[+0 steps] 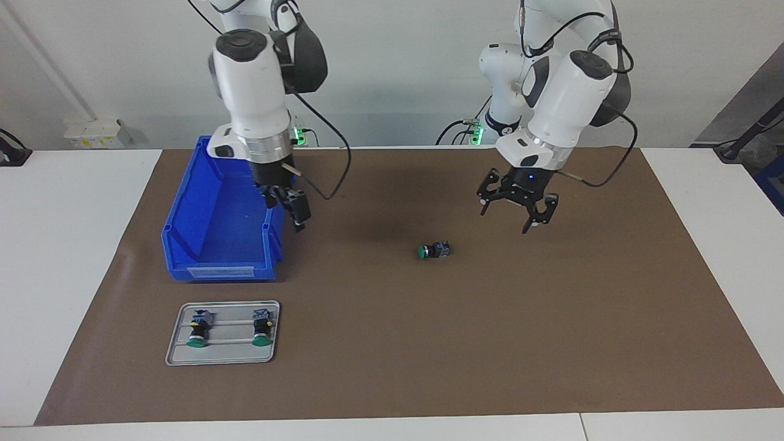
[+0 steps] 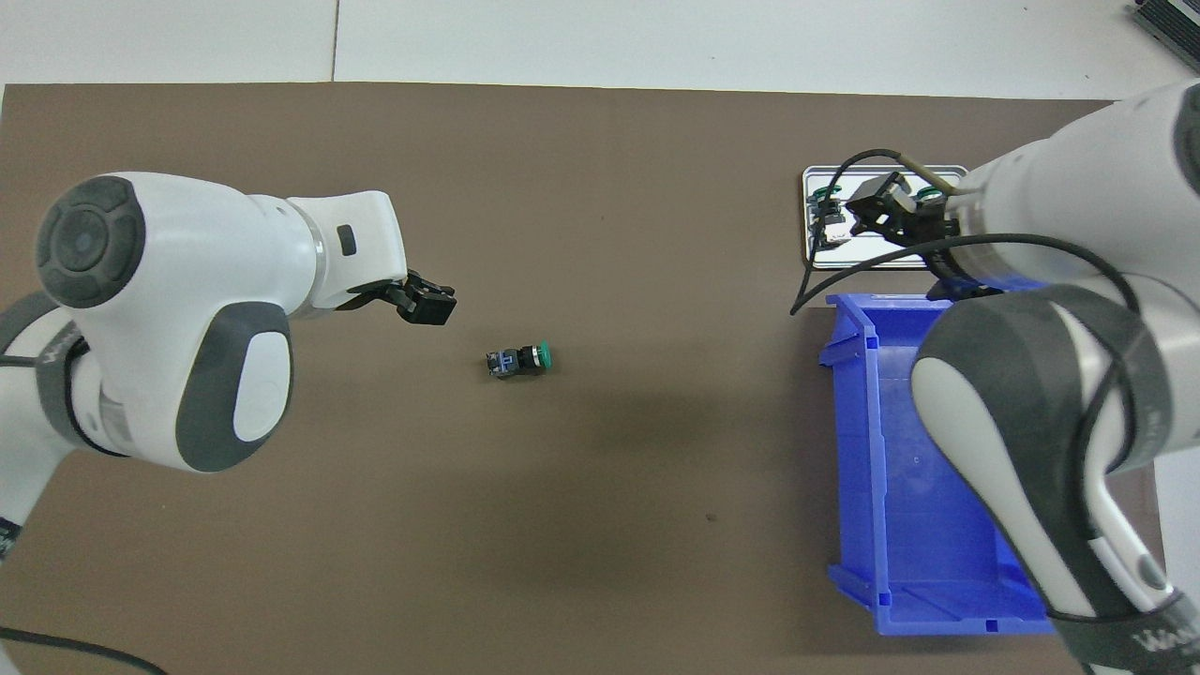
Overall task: Place and press button with both arms
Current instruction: 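Withdraw the right gripper while the left gripper reaches the button, then close the left gripper around the green-capped button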
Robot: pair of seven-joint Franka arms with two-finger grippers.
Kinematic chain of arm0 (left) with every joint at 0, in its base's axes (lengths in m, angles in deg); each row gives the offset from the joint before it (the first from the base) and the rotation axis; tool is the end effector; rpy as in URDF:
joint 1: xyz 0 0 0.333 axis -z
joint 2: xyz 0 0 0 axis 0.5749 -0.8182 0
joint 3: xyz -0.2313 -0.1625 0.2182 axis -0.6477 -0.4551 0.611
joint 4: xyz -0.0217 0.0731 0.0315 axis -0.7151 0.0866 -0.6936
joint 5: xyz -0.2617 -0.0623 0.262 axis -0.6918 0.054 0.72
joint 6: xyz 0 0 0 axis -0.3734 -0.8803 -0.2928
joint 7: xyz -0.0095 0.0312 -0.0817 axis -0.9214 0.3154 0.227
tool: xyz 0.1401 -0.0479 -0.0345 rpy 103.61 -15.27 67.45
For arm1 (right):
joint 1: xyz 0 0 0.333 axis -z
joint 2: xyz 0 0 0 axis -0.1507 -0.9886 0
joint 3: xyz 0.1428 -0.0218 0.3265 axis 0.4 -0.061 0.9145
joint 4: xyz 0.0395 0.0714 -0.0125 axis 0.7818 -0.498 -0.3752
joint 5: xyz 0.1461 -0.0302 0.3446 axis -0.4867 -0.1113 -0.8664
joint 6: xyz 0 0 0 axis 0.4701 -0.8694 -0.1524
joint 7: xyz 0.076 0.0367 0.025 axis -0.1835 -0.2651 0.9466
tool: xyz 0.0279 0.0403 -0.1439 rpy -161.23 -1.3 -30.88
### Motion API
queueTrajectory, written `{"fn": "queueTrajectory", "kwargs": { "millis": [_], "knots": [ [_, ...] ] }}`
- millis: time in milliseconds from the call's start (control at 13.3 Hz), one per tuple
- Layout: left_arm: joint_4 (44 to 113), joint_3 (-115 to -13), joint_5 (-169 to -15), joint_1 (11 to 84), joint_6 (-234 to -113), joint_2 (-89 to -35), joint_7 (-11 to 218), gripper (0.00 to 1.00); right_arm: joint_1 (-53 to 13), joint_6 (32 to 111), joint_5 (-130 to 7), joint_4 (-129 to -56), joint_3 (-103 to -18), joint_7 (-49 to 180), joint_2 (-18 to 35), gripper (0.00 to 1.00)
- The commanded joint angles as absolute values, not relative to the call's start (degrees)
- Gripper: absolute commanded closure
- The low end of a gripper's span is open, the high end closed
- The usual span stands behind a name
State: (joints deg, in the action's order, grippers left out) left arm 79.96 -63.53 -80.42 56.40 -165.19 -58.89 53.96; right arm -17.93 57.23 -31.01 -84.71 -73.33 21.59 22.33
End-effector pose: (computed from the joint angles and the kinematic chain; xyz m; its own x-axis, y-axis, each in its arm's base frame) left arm 0.5518 -0.2561 0.4607 0.6173 -0.7288 0.2965 -0.7733 -0.6314 0.0578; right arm 0.5658 0.0397 0.5771 0.8426 -0.5338 0.0719 -0.5314 -0.8456 -0.0509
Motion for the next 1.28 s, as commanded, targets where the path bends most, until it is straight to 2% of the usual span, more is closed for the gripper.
{"fn": "queueTrajectory", "kwargs": {
  "millis": [0,226,528,679,1206],
  "knots": [
    [84.2,-62.6,-81.5,59.9,-168.9,-57.9,47.7,0.05,-13.3,52.8,-33.1,-85.5,-72.8,33.1,25.6,0.00],
    [85.4,-62.6,-81.4,63.5,-174.3,-62.8,44.4,0.08,-9.9,45.4,-33.1,-83.5,-73.0,42.0,27.1,0.00],
    [85.2,-62.5,-81.4,65.4,-178.5,-66.4,37.7,0.09,-10.8,46.8,-31.5,-84.5,-72.8,41.7,27.6,0.00],
    [85.2,-62.4,-81.3,66.0,-180.7,-68.2,37.2,0.13,-10.2,46.1,-31.5,-84.5,-72.8,42.5,27.6,0.00],
    [85.6,-62.5,-81.3,66.1,-181.0,-69.3,36.3,0.19,-9.4,43.3,-31.5,-85.1,-72.8,49.5,29.2,0.00]
  ]
}}
